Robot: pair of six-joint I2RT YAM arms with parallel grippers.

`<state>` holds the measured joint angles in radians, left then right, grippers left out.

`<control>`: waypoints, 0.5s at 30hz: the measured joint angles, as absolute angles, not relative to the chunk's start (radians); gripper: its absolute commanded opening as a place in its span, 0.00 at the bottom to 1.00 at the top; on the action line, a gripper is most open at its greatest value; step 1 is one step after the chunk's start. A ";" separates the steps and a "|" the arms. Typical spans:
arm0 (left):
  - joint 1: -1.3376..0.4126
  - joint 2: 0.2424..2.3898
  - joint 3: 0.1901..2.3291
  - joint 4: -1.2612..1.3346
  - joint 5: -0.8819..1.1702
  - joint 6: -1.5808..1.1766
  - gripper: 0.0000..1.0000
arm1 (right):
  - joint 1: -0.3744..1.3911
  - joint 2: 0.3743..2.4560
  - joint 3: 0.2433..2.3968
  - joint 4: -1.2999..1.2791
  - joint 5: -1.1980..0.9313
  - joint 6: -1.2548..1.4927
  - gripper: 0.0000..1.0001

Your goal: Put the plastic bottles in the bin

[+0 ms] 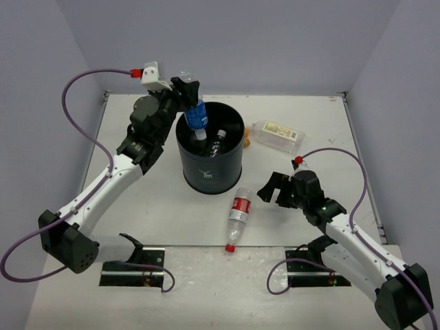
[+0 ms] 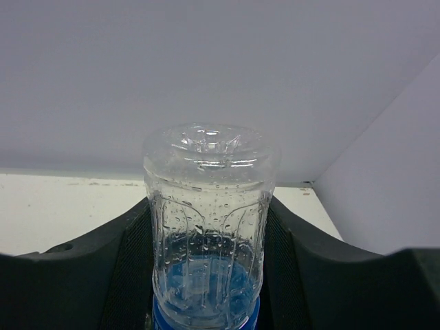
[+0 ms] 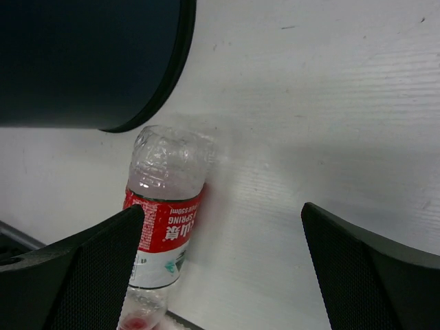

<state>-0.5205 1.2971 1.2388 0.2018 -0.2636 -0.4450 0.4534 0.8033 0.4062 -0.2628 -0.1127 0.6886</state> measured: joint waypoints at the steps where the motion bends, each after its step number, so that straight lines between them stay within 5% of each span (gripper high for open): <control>1: -0.521 1.300 1.239 0.203 -0.263 -0.443 0.94 | 0.454 0.807 0.403 -0.259 -0.129 0.691 0.99; 2: -0.521 1.300 1.239 0.210 -0.261 -0.439 1.00 | 0.455 0.811 0.403 -0.256 -0.140 0.693 0.99; 15: -0.521 1.298 1.258 0.233 -0.220 -0.423 1.00 | 0.484 0.846 0.411 -0.257 -0.177 0.713 0.99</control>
<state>-0.5205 1.2976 1.2575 0.2327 -0.2200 -0.4229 0.4840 0.8455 0.4114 -0.2575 -0.1769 0.7135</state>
